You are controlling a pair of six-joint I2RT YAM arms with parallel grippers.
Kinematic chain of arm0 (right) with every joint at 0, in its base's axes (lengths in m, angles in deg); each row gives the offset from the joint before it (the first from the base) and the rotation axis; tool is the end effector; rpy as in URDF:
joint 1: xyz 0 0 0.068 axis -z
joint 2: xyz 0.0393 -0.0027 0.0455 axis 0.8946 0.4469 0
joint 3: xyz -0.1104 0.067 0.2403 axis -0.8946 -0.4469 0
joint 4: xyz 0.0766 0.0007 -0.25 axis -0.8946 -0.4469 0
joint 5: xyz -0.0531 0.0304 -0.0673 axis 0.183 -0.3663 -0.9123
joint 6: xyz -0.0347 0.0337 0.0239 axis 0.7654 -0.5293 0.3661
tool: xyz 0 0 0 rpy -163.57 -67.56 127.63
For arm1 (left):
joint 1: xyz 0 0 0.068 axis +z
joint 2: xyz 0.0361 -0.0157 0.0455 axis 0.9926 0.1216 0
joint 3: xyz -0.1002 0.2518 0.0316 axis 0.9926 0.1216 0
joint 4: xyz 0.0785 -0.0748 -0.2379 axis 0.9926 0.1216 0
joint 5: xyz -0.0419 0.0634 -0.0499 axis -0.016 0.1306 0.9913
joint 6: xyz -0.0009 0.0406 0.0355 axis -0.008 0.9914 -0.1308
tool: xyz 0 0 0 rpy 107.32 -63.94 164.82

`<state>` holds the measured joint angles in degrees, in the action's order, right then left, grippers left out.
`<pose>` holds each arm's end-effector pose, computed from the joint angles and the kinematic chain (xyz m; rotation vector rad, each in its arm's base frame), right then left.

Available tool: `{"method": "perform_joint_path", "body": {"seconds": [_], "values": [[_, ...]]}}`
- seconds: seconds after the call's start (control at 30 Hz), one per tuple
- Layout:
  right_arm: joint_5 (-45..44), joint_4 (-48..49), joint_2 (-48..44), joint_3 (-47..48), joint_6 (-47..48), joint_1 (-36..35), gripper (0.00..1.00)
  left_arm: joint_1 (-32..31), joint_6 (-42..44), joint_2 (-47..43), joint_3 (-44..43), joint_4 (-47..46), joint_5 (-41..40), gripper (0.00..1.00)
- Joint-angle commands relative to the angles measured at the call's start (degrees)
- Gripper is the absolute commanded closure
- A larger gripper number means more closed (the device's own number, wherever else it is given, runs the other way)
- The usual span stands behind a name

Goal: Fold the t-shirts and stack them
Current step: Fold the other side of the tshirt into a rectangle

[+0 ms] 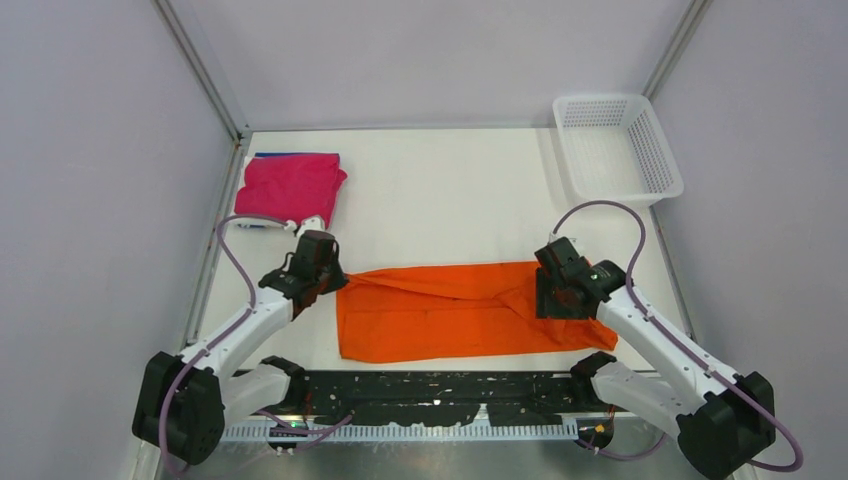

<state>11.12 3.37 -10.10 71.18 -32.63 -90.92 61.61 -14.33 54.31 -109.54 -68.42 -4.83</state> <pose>0.1441 0.0642 0.2237 0.0723 2.7244 -0.1183 0.1959 -0.0693 0.1960 -0.4474 2.3733 -0.2464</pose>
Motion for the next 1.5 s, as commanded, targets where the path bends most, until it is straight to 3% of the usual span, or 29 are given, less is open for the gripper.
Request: {"method": "perform_joint_path", "body": {"seconds": [0.0,0.27,0.43,0.47,0.5,0.67,0.87,1.2,1.47], "values": [[5.55,-0.08,-4.29,0.28,0.91,-0.32,0.39,-0.85,0.72,-1.65,-1.2,-0.98,-2.22,0.88],[1.29,1.55,-5.75,2.53,1.4,-0.31,0.23,-3.22,-1.73,-3.52,1.47,2.75,-7.26,0.83],[-0.61,4.52,-6.3,3.09,0.24,-0.29,0.0,-3.46,-6.6,-4.49,0.22,11.42,-14.37,0.22],[-0.3,6.29,-6.48,3.0,0.33,-0.3,0.04,-3.46,-6.93,-5.25,-0.78,13.51,-15.13,0.06],[0.05,7.28,-6.79,2.86,0.44,-0.31,0.04,-3.46,-6.97,-6.06,-1.86,14.34,-15.24,0.01],[8.28,18.81,-4.88,0.18,1.07,-0.31,0.04,-3.54,-2.78,-10.03,-5.25,11.15,-4.84,0.0],[13.97,28.45,6.78,-0.28,4.12,-0.24,0.05,-3.64,-0.18,-6.72,-4.11,-1.48,14.48,0.0],[13.54,31.74,15.96,-3.08,5.09,-0.29,0.05,-3.64,-0.35,0.45,-3.88,-3.72,16.03,0.0],[24.85,31.55,13.07,-7.52,5.18,-3.08,0.05,-3.64,0.09,-0.2,-3.92,-3.03,14.7,0.0]]}}
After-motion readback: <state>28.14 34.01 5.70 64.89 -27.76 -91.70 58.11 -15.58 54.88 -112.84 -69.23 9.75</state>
